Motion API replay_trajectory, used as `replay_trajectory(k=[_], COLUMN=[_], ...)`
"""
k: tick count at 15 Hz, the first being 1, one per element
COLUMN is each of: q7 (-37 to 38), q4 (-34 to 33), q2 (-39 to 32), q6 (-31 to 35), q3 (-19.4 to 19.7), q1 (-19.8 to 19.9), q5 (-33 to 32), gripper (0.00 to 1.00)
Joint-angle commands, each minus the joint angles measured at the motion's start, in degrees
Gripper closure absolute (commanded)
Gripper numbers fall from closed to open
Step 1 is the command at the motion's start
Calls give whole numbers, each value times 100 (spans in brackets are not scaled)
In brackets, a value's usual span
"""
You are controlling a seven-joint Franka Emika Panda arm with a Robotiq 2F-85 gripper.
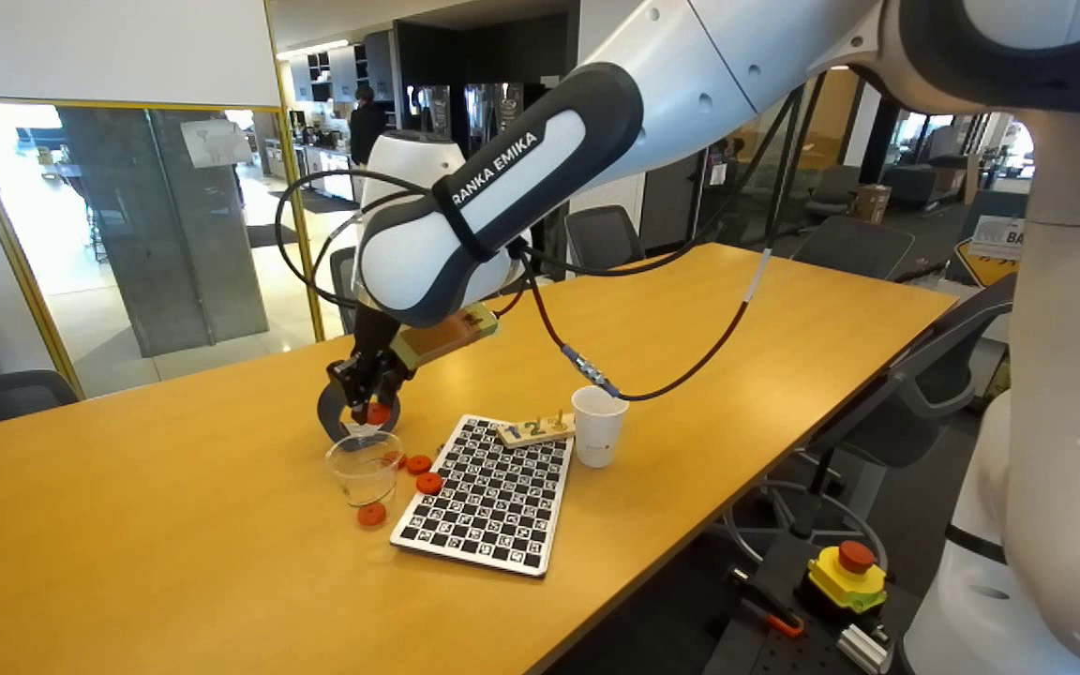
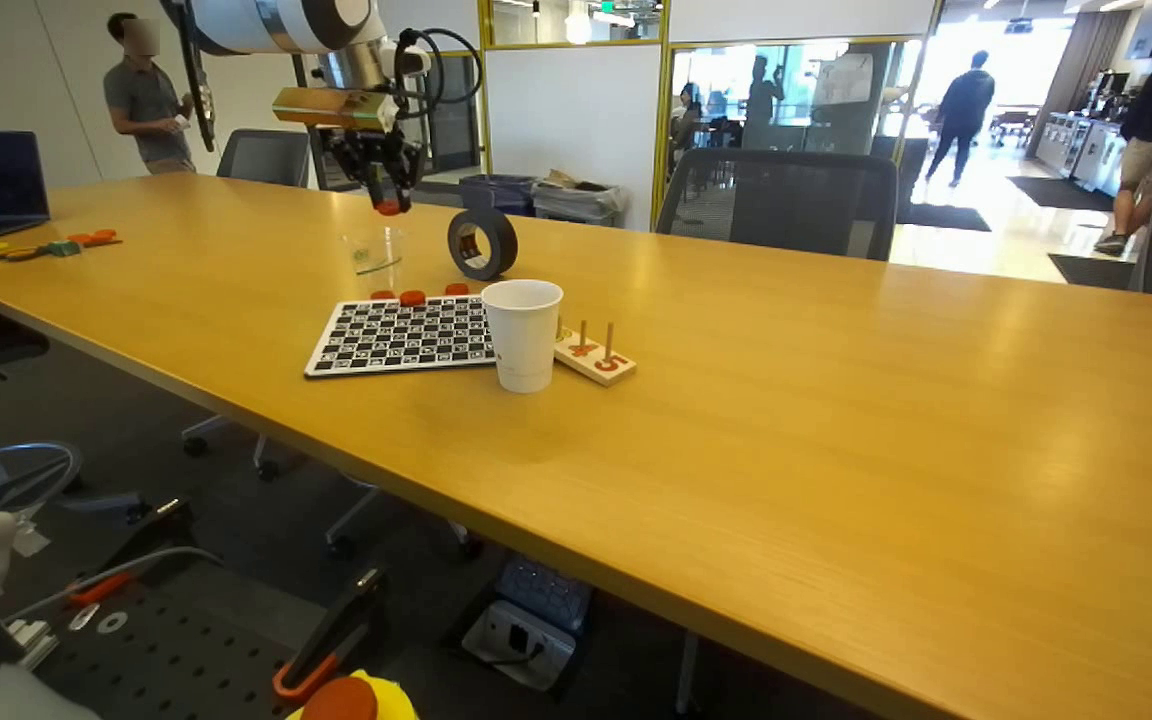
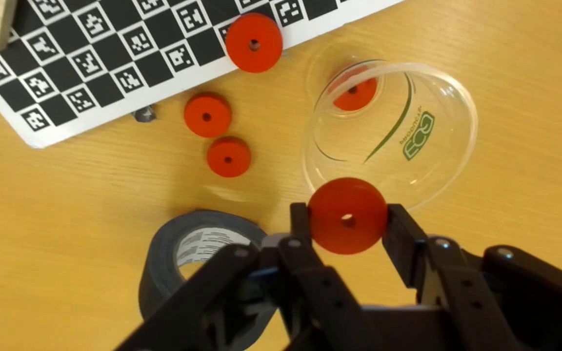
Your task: Put the blue block in the white cup and the orange blocks in the transparent cup
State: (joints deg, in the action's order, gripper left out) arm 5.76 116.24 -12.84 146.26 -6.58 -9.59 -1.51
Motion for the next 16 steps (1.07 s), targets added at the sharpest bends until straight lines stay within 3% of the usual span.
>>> replay_trajectory(k=[1, 12, 13, 14, 16], q7=[-831, -1517, -1458, -1386, -1321], q4=[-523, -905, -913, -920, -903], q2=[-359, -658, -654, -646, -601], q6=[-364, -1142, -1192, -1214, -1250], q3=[-209, -278, -251, -211, -163], q1=[176, 274, 255, 226, 201], q5=[466, 656, 604, 515, 404], gripper=[83, 82, 33, 32, 18])
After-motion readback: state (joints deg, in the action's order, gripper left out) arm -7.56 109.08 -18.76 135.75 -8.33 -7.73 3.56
